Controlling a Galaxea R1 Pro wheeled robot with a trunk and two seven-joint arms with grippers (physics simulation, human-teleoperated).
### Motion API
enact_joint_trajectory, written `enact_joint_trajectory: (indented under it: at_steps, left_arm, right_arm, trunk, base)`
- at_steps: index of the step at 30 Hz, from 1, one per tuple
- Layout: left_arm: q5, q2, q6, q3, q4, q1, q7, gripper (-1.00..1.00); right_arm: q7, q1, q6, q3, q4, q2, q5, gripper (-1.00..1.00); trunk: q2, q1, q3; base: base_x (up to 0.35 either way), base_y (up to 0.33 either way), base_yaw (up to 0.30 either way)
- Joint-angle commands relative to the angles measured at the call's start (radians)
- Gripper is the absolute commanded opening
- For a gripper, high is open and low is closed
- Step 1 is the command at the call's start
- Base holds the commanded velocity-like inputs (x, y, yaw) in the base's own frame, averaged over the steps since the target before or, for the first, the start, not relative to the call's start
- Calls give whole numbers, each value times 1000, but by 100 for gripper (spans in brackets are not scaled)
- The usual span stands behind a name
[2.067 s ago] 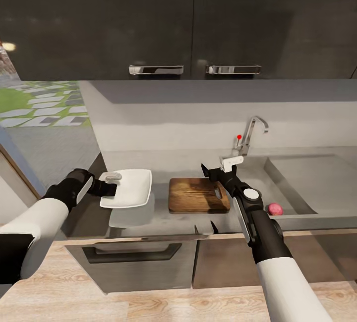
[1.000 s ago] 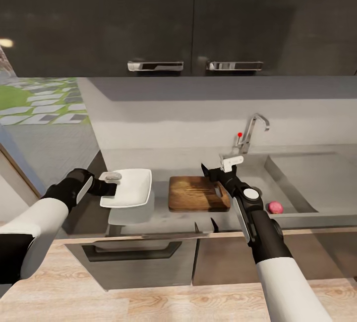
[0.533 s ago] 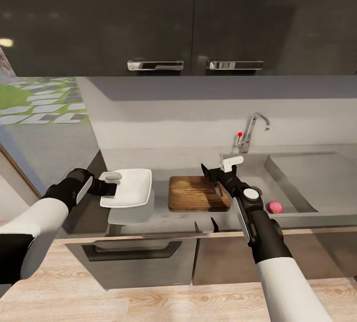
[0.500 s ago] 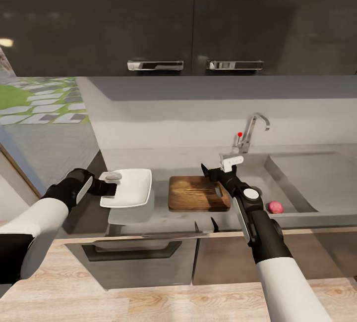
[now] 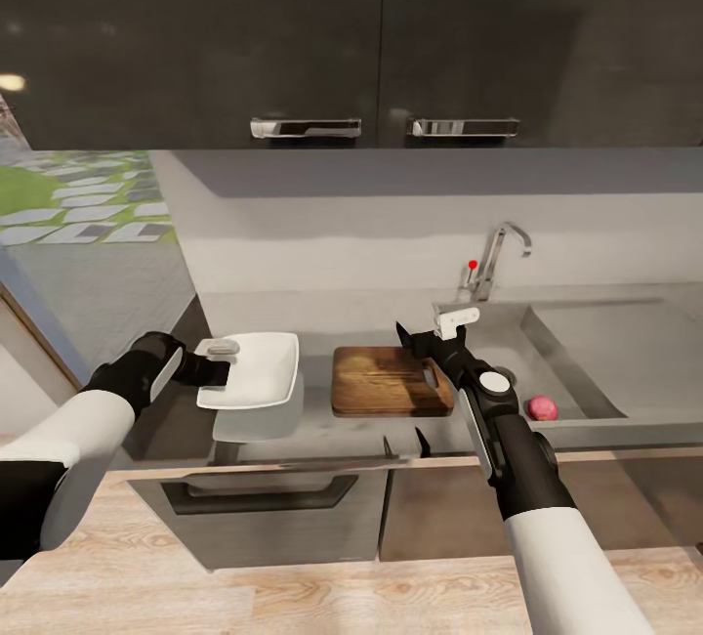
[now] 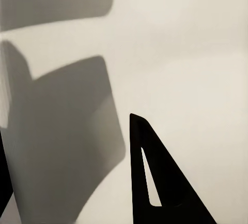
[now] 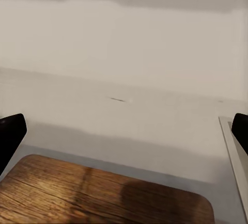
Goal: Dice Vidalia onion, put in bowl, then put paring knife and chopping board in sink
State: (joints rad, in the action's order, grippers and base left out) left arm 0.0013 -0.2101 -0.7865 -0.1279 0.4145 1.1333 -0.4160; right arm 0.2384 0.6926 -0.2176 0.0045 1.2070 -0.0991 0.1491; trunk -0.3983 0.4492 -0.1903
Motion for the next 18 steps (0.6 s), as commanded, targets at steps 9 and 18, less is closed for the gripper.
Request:
enact_joint_trajectory:
  at_steps: [9, 18]
  left_arm:
    - [0, -1, -4, -6, 1, 0, -4, -100]
    - [0, -1, -4, -6, 1, 0, -4, -100]
  right_arm:
    - [5, 1, -5, -1, 2, -1, 10, 100]
    - [5, 1, -5, -1, 2, -1, 10, 100]
  trunk:
    - [-2, 1, -6]
    - [-2, 1, -11]
  base:
    - [0, 0, 0]
    - [0, 0, 0]
